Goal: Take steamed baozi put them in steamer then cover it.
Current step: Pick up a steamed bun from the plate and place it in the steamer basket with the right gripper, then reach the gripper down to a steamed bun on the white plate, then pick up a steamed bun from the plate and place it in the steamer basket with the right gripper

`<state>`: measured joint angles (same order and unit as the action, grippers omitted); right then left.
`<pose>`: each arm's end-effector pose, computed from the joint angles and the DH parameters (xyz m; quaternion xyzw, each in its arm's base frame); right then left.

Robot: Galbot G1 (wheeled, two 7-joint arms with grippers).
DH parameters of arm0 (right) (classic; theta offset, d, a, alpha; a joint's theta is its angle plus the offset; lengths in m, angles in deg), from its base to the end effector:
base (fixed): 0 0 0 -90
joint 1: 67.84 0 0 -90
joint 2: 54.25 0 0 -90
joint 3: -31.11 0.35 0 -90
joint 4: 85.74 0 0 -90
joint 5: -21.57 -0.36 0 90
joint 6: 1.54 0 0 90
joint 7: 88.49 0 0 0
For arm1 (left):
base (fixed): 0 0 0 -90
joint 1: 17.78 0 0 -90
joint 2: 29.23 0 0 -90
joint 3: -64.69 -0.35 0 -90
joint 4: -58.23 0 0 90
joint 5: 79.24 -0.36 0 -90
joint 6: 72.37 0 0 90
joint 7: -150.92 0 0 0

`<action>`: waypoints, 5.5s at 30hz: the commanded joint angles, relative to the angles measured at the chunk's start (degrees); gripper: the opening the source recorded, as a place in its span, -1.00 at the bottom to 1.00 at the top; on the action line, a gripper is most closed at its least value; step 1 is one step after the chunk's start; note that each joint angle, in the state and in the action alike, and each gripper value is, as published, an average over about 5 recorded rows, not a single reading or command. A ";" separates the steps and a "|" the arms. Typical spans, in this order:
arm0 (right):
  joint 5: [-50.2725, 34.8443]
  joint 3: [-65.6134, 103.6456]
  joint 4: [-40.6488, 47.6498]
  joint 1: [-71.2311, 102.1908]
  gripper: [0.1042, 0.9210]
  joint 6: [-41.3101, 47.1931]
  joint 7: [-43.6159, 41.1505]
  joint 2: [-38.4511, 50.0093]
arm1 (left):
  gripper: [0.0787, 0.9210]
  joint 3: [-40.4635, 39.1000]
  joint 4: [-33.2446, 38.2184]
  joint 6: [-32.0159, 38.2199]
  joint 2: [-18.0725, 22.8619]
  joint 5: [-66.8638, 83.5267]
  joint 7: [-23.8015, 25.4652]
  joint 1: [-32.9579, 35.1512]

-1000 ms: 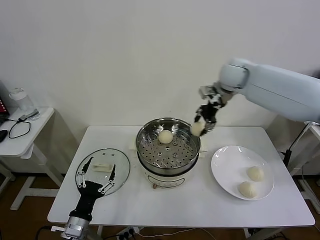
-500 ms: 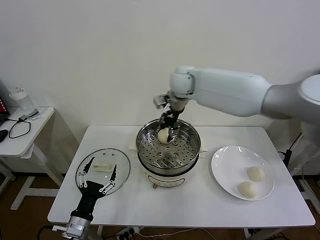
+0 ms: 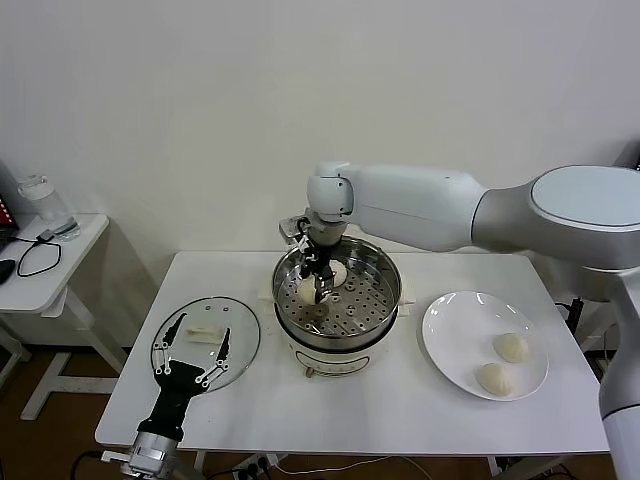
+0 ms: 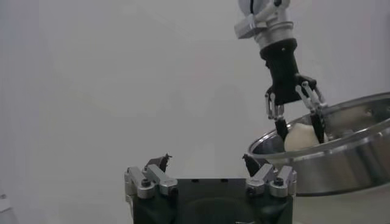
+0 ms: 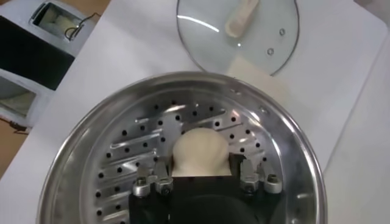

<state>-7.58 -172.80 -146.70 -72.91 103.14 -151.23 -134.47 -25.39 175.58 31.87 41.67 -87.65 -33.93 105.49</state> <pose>0.5751 0.1944 -0.0770 0.6259 -0.4174 0.5885 0.2960 0.1716 0.0600 -0.3214 0.0726 0.9737 0.1988 0.0846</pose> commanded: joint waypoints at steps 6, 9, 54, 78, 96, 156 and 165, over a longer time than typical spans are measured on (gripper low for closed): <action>0.57 0.01 1.53 1.88 0.32 -0.12 1.84 -2.11 | 0.77 0.73 0.23 0.04 -0.22 0.31 0.05 -0.19; 0.68 -0.04 1.62 2.08 0.35 -0.31 2.33 -2.40 | 0.77 0.98 0.43 -0.17 -0.40 0.71 0.08 -0.28; 22.19 17.99 -12.52 21.25 0.76 -14.56 -9.33 55.03 | 0.77 -0.16 0.96 -0.32 0.06 -0.75 0.14 1.10; 25.38 25.64 -7.05 32.57 0.76 -14.08 -6.11 49.79 | 0.77 0.46 -0.01 0.55 0.04 -1.78 -0.04 1.55; 23.31 23.75 -7.88 27.11 0.52 -13.99 -6.33 49.44 | 0.77 1.10 0.36 0.43 -0.36 -1.62 -0.11 1.74; 54.46 14.97 -22.42 8.60 0.49 -60.48 2.04 18.73 | 0.77 1.26 1.11 1.94 -0.26 -1.36 -0.42 2.27; 54.06 14.31 -23.08 8.95 0.51 -60.24 1.05 19.04 | 0.77 1.56 1.03 1.79 -0.19 -1.38 -0.78 2.36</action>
<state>44.84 -158.70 -169.78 -65.15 44.22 -149.89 -114.84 -23.92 176.69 33.73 41.50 -89.04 -34.58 107.86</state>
